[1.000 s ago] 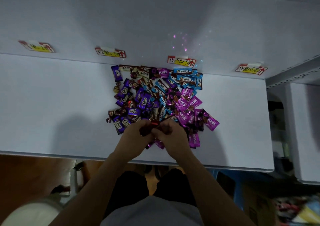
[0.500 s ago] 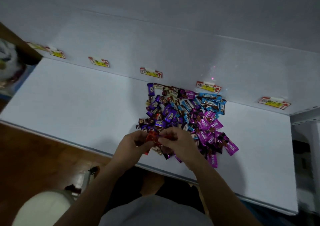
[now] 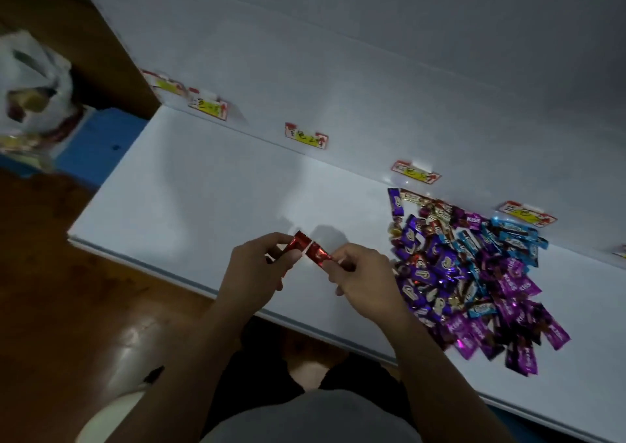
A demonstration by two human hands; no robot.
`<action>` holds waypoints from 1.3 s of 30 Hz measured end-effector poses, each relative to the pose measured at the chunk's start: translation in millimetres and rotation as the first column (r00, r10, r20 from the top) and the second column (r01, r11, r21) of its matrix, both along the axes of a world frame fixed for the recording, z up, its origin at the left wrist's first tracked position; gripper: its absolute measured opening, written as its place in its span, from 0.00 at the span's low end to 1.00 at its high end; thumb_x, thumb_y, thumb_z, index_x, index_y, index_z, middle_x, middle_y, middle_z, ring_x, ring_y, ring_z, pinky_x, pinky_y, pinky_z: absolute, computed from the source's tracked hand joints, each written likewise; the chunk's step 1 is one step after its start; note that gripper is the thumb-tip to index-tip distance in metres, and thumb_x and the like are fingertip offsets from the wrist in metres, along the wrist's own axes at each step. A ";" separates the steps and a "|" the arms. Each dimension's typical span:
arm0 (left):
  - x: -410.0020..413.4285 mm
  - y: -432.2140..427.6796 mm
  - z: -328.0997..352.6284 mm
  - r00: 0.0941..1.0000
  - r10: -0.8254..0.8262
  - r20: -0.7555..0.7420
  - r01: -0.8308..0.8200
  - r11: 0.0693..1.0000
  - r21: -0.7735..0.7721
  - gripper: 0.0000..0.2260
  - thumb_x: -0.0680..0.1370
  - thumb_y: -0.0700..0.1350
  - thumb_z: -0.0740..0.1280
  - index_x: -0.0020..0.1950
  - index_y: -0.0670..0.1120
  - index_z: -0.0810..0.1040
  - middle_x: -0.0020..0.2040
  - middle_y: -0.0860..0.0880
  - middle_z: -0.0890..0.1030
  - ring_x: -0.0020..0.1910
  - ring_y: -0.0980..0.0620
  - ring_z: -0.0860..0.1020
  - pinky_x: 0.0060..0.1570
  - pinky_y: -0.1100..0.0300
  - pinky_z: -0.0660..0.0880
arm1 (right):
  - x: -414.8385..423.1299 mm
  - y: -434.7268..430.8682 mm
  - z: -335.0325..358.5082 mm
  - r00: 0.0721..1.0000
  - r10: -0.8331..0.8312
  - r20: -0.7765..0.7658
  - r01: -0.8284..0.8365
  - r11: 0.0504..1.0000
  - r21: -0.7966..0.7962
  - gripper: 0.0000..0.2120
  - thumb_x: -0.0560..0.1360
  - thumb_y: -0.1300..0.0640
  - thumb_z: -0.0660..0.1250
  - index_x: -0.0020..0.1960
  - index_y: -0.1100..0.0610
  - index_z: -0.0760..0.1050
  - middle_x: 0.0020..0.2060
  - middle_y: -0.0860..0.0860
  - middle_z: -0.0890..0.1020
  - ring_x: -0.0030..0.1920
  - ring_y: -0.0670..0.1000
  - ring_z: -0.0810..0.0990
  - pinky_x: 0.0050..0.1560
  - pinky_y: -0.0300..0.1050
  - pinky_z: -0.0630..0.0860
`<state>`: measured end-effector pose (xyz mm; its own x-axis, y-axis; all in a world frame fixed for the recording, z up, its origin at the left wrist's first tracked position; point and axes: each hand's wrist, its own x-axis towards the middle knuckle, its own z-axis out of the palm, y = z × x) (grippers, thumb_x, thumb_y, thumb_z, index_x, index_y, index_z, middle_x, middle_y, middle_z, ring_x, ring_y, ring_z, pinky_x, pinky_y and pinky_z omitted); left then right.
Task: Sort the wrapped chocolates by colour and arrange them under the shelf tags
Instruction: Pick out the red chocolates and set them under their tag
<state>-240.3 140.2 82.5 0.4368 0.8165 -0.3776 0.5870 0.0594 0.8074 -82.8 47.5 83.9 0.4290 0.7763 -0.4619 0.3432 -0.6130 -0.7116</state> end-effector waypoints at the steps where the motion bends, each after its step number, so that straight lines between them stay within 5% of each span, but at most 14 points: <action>1: -13.6 13.1 -0.6 1.000 0.015 -0.016 -0.015 1.000 0.008 0.06 0.77 0.47 0.69 0.53 0.55 0.81 0.35 0.53 0.80 0.27 0.56 0.78 0.29 0.69 0.73 | -12.7 13.7 -0.1 1.000 -0.012 0.024 0.012 1.000 0.011 0.06 0.75 0.52 0.69 0.40 0.51 0.77 0.31 0.48 0.82 0.30 0.47 0.82 0.40 0.49 0.79; 7: -75.8 71.3 7.7 0.991 0.019 -0.135 -0.003 0.993 0.118 0.06 0.77 0.42 0.69 0.49 0.54 0.80 0.35 0.55 0.80 0.33 0.56 0.78 0.31 0.73 0.71 | -65.5 73.6 6.3 0.990 0.016 0.142 -0.028 0.996 0.084 0.05 0.76 0.49 0.67 0.43 0.47 0.78 0.25 0.48 0.77 0.24 0.46 0.73 0.28 0.41 0.70; 13: -84.3 99.4 21.3 0.977 0.122 -0.172 -0.083 0.973 0.216 0.03 0.76 0.45 0.71 0.48 0.53 0.80 0.39 0.57 0.80 0.37 0.58 0.78 0.32 0.74 0.70 | -69.5 110.9 7.2 0.976 0.051 0.213 -0.075 0.991 0.107 0.07 0.78 0.56 0.62 0.50 0.47 0.77 0.31 0.46 0.78 0.29 0.45 0.75 0.31 0.41 0.73; 20: -80.8 114.7 13.7 0.959 0.166 -0.230 -0.058 0.909 0.413 0.05 0.75 0.45 0.72 0.50 0.51 0.84 0.42 0.57 0.77 0.37 0.59 0.76 0.39 0.62 0.77 | -70.3 147.6 -5.7 0.946 0.093 0.310 -0.154 0.972 0.179 0.11 0.78 0.57 0.63 0.56 0.52 0.81 0.36 0.49 0.78 0.33 0.49 0.75 0.34 0.42 0.71; 24: -87.4 125.6 3.2 0.945 0.120 -0.303 -0.001 0.931 0.365 0.06 0.75 0.45 0.71 0.52 0.49 0.84 0.40 0.56 0.76 0.37 0.57 0.75 0.39 0.62 0.77 | -77.8 163.0 -9.6 0.923 0.108 0.368 -0.163 0.979 0.121 0.09 0.78 0.57 0.63 0.55 0.53 0.80 0.39 0.49 0.80 0.35 0.49 0.75 0.36 0.41 0.68; 29: -106.6 156.8 -17.1 0.934 0.155 -0.322 -0.024 0.926 0.376 0.04 0.75 0.46 0.71 0.48 0.48 0.81 0.37 0.56 0.77 0.33 0.57 0.75 0.36 0.60 0.78 | -100.3 191.3 -25.6 0.933 0.021 0.359 -0.054 0.995 0.082 0.03 0.76 0.57 0.64 0.49 0.54 0.75 0.31 0.49 0.77 0.34 0.55 0.76 0.33 0.43 0.66; 39: -119.5 253.0 -86.3 0.926 0.150 -0.345 -0.070 0.970 0.234 0.06 0.77 0.49 0.69 0.45 0.49 0.75 0.38 0.53 0.78 0.36 0.55 0.75 0.35 0.61 0.73 | -163.1 283.8 -81.2 0.940 -0.037 0.339 0.094 0.984 -0.154 0.04 0.76 0.55 0.64 0.51 0.50 0.71 0.41 0.49 0.83 0.40 0.52 0.82 0.43 0.51 0.80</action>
